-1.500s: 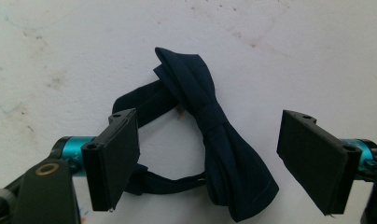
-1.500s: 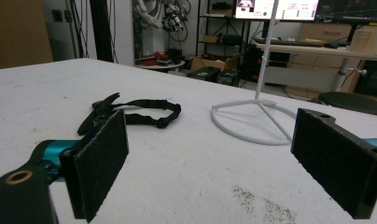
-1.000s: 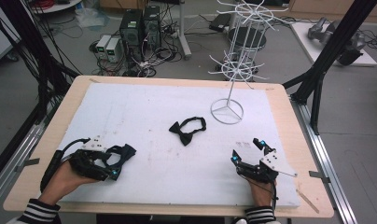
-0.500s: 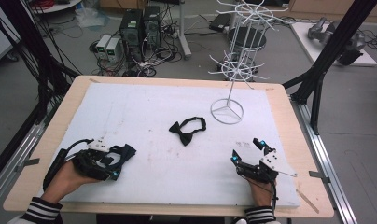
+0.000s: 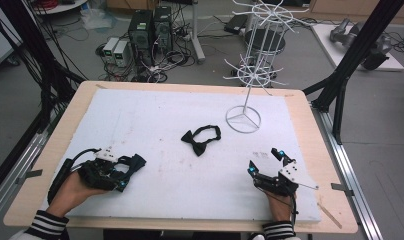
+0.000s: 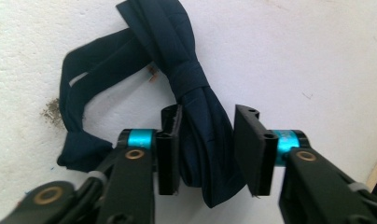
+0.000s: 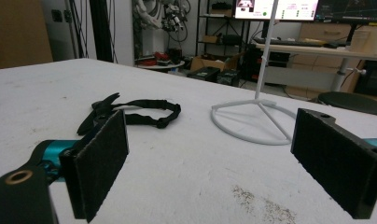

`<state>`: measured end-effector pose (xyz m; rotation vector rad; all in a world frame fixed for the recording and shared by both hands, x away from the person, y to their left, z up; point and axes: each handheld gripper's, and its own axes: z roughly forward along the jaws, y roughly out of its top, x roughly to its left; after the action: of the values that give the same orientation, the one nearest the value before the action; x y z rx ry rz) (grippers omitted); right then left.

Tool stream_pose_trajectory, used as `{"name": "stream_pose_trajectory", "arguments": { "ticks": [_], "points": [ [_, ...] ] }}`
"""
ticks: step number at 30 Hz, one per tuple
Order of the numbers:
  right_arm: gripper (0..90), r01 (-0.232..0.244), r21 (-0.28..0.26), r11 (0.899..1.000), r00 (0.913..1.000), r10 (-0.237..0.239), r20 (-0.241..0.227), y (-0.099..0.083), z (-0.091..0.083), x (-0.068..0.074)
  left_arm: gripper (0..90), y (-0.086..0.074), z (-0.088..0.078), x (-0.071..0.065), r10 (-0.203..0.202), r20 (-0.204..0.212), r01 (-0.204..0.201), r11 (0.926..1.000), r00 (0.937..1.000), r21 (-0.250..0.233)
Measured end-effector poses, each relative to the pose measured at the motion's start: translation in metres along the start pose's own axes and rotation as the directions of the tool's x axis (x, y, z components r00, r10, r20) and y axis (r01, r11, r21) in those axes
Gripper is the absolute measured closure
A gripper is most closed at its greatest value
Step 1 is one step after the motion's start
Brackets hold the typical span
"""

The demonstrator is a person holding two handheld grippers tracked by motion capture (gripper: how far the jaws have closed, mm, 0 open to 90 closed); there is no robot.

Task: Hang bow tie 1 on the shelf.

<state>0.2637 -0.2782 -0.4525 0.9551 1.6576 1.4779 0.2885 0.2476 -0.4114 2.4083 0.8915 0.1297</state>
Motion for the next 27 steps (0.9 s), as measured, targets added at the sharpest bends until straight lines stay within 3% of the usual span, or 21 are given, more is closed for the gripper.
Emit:
{"name": "stream_pose_trajectory", "arguments": {
  "ticks": [4, 7, 14, 17, 20, 27],
  "points": [
    [10.4, -0.004, 0.002, 1.0, 1.0, 0.004, 0.0, 0.0, 0.0, 0.0, 75.1, 0.0, -0.002, 0.0, 0.006, -0.017, -0.007, 0.9999, 0.9998, -0.01],
    [10.4, 0.0, 0.0, 1.0, 1.0, 0.0, 0.0, 0.0, 0.0, 0.0, 77.3, -0.001, -0.004, 0.001, 0.008, -0.025, -0.009, 0.9997, 0.9997, -0.021],
    [10.4, -0.001, 0.002, 1.0, 1.0, 0.001, 0.0, 0.0, 0.0, 0.0, 78.1, -0.001, -0.005, 0.0, 0.02, -0.03, -0.021, 0.999, 0.9994, -0.04],
    [10.4, -0.006, 0.003, 1.0, 0.9995, 0.006, 0.03, 0.0, 0.0, 0.0, 78.1, 0.0, -0.005, 0.001, 0.011, -0.026, -0.013, 0.9982, 0.9996, -0.059],
    [10.5, -0.024, 0.002, 1.0, 0.9993, 0.024, 0.029, 0.0, 0.0, 0.0, 78.1, 0.0, -0.006, 0.001, 0.014, -0.029, -0.016, 0.9975, 0.9995, -0.069],
    [10.5, -0.009, 0.006, 1.0, 0.9998, 0.009, 0.02, 0.0, 0.0, 0.001, 78.0, 0.0, -0.011, 0.004, 0.006, -0.031, -0.009, 0.9949, 0.9995, -0.1]
  ]
}}
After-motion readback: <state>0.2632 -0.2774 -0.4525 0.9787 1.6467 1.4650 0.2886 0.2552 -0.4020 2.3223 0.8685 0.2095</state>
